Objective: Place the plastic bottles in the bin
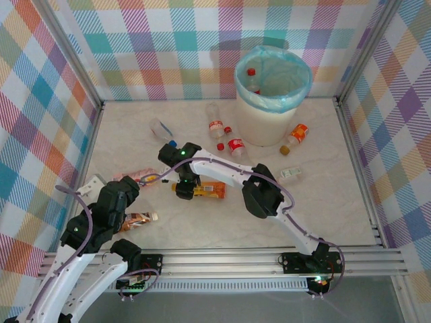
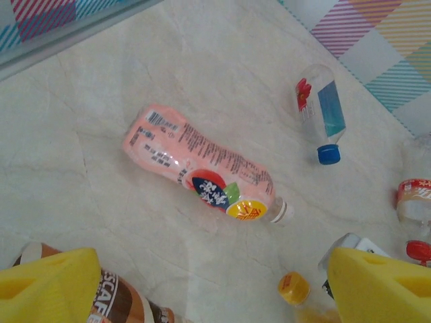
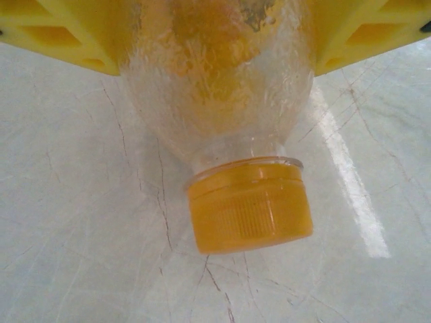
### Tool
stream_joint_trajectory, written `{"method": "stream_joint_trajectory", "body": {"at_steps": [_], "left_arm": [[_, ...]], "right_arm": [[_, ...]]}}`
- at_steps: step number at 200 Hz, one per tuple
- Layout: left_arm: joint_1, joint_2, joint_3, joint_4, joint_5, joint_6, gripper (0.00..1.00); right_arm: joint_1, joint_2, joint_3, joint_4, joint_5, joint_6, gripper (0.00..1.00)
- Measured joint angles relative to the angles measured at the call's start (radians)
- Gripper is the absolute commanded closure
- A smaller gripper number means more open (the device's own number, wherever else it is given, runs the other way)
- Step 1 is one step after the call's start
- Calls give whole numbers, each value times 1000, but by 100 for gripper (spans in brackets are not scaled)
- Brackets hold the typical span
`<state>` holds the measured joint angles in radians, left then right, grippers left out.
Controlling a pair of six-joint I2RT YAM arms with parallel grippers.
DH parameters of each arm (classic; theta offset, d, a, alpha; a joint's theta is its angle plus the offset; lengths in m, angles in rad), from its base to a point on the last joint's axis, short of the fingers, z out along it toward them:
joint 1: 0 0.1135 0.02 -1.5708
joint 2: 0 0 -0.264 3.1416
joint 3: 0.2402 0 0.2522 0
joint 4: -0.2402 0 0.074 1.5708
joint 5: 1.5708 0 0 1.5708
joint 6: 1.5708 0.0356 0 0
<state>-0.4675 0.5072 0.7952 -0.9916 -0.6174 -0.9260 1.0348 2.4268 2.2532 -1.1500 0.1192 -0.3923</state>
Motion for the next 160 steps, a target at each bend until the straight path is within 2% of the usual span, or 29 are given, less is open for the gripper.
{"method": "stream_joint_trajectory", "body": {"at_steps": [49, 88, 118, 160], "left_arm": [[0, 63, 68, 34, -31, 93, 13], [0, 170, 218, 133, -75, 237, 13], [0, 343, 446, 254, -45, 376, 13], [0, 634, 787, 365, 111, 535, 13]], "right_arm": [[-10, -112, 45, -4, -56, 21, 41], [-49, -192, 195, -13, -106, 44, 42], [-145, -248, 320, 9, -121, 67, 43], [-342, -419, 268, 179, -121, 77, 42]]}}
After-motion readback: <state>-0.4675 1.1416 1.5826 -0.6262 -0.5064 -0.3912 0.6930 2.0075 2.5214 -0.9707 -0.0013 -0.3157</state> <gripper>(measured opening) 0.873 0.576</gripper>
